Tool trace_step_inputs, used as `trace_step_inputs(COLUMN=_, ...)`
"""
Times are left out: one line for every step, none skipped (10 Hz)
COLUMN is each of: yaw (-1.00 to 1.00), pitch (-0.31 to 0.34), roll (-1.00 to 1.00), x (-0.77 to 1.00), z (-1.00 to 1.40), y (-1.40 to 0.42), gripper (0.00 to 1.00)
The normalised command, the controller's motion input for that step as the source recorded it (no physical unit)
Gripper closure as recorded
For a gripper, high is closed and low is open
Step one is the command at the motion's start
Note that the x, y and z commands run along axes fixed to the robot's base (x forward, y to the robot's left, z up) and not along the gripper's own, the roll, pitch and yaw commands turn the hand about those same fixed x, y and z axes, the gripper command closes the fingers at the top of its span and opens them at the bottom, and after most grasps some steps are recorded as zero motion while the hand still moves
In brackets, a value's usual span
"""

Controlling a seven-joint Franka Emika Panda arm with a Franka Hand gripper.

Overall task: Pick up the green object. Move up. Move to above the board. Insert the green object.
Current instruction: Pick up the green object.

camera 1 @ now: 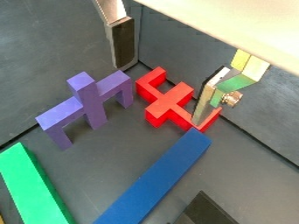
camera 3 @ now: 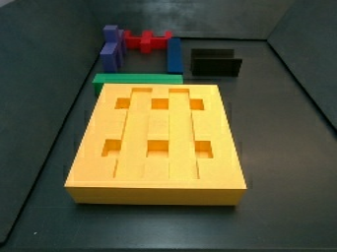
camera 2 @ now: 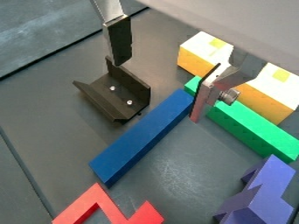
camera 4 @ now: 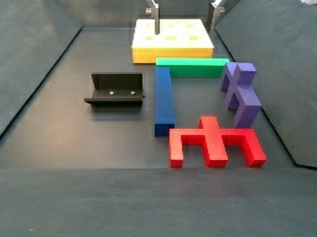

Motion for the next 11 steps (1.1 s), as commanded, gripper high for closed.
trace_step_inputs(yaw=0.0, pitch=-0.033, roll=-0.01, x=0.0, z=0.0, y=0.0, gripper=0.0)
trace_step_inputs(yaw=-0.01, pitch=0.0, roll=-0.01, x=0.01, z=-0.02, y=0.0, gripper=0.0)
trace_step_inputs(yaw=-0.13, pitch=-0.013, roll=-0.06, x=0.33, z=-0.13, y=0.0, gripper=0.0)
trace_step_inputs(yaw=-0.14, pitch=-0.056, roll=-0.07, x=0.39, z=-0.18, y=0.0, gripper=0.0)
trace_step_inputs(yaw=0.0, pitch=-0.039, roll=-0.01, x=0.38, z=-0.14, y=-0.29, gripper=0.0)
trace_step_inputs(yaw=0.0, pitch=0.0, roll=0.04, x=0.27, z=-0.07, y=-0.62, gripper=0.0)
trace_step_inputs(yaw=0.0, pitch=0.0, roll=0.08, x=0.23, z=-0.11, y=-0.81, gripper=0.0)
trace_step_inputs(yaw=-0.22, pitch=-0.033, roll=0.05, x=0.16, z=-0.19, y=-0.81, gripper=0.0)
trace_step_inputs(yaw=-0.43, pitch=-0.149, roll=-0.03, x=0.06, z=-0.34, y=-0.47, gripper=0.0)
trace_step_inputs(yaw=-0.66, pitch=-0.131, roll=-0.07, x=0.19, z=-0.42, y=-0.17, gripper=0.0)
trace_step_inputs(yaw=-0.85, pitch=-0.147, roll=-0.07, x=0.07, z=-0.35, y=-0.11, gripper=0.0)
